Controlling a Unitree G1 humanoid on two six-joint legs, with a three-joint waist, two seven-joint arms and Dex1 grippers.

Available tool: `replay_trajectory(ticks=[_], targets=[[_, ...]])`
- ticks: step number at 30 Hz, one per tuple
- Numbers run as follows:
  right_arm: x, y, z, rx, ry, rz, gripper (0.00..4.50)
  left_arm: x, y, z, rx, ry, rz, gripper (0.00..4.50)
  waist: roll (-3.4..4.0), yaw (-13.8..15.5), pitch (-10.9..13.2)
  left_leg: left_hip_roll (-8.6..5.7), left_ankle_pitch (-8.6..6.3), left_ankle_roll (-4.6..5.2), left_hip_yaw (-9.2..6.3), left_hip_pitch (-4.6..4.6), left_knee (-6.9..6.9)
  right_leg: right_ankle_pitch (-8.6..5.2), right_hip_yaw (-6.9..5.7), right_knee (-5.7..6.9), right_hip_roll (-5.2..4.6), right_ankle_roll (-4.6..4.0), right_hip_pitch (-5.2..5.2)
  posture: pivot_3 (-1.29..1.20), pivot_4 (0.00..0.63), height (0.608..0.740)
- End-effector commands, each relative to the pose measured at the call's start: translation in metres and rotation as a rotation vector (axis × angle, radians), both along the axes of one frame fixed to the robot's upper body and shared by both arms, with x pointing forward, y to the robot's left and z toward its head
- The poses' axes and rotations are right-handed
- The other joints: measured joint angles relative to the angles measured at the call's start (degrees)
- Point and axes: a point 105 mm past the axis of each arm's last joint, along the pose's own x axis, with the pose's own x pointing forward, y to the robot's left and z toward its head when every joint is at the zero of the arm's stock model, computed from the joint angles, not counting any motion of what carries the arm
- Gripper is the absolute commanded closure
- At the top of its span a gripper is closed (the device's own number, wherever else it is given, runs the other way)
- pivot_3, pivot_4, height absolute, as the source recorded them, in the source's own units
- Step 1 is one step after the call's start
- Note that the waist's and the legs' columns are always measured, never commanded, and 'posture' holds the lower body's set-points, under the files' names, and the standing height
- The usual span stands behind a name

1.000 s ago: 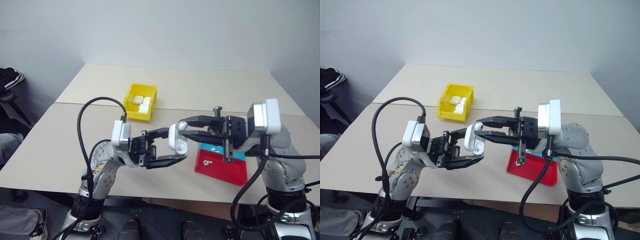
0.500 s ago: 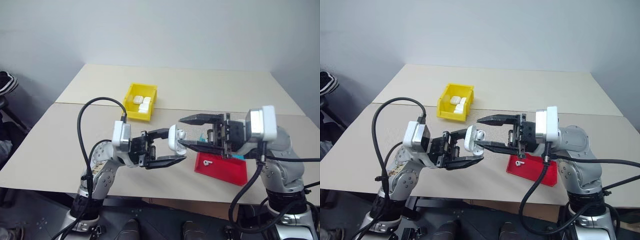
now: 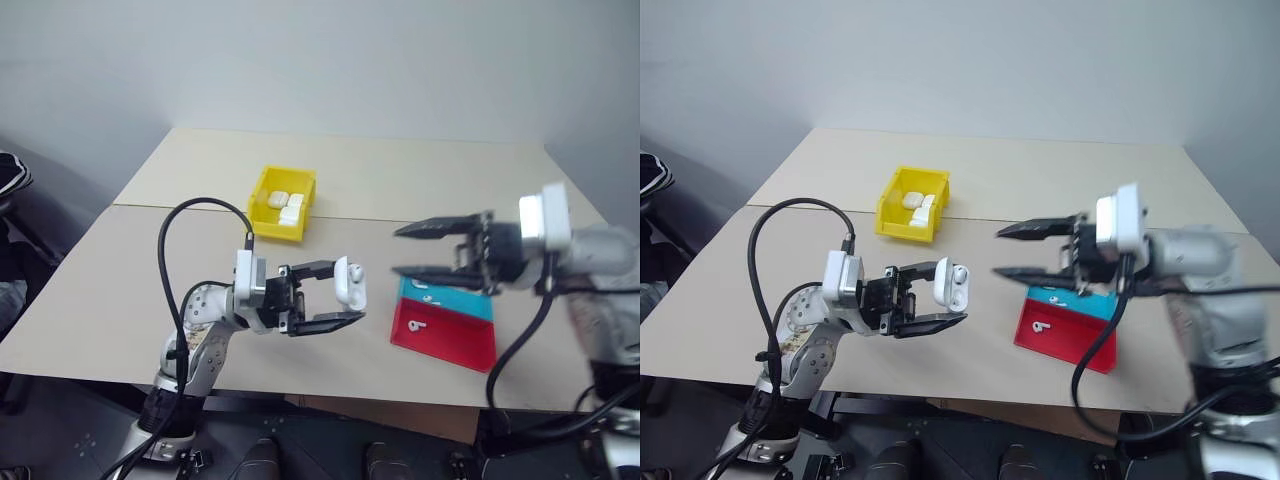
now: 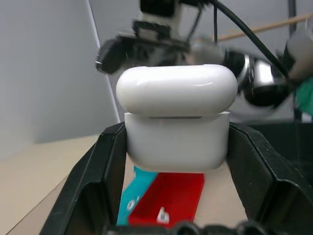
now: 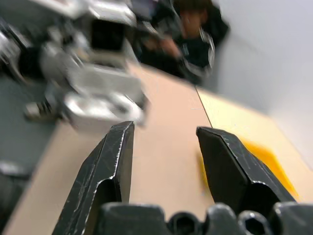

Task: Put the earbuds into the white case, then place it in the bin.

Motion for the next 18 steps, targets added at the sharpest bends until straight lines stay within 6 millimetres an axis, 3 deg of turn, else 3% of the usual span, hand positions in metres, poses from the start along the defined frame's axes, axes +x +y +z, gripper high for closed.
replay_trajectory(ticks=[1, 6, 12, 18], targets=[[0.027, -0.018, -0.017, -0.211, 0.059, -0.139, 1.99, 0.000, 0.006, -0.002, 0.022, -0.050, 0.028, 1.73, 0.00, -0.35, 0.00, 0.01, 0.00, -0.01, 0.01, 0.01, -0.01, 0.00, 0.00, 0.00, 0.00, 0.00, -0.02, 0.00, 0.150, 0.740], [0.058, -0.017, -0.045, -0.465, 0.121, -0.191, 1.99, 0.001, 0.011, -0.008, 0.031, -0.059, 0.068, 1.73, 0.01, -1.44, 0.00, 0.02, 0.00, 0.01, 0.04, -0.05, -0.12, -0.01, 0.01, -0.02, 0.00, 0.00, -0.10, 0.00, 0.150, 0.740], [0.090, -0.007, -0.055, -0.632, 0.213, -0.240, 1.99, -0.002, 0.008, -0.009, 0.023, -0.061, 0.102, 1.73, 0.05, -1.53, 0.03, 0.01, 0.22, 0.34, 0.02, -0.22, -0.12, 0.00, 0.00, 0.09, 0.01, 0.02, -0.32, 0.00, 0.150, 0.740], [0.099, -0.006, -0.079, -0.812, 0.223, -0.234, 1.99, -0.008, 0.009, -0.013, 0.015, -0.048, 0.155, 1.73, 0.05, -1.11, 0.03, 0.01, 0.19, 0.31, 0.03, -0.30, -0.12, 0.00, -0.02, 0.06, 0.01, 0.02, -0.33, 0.00, 0.150, 0.740]])
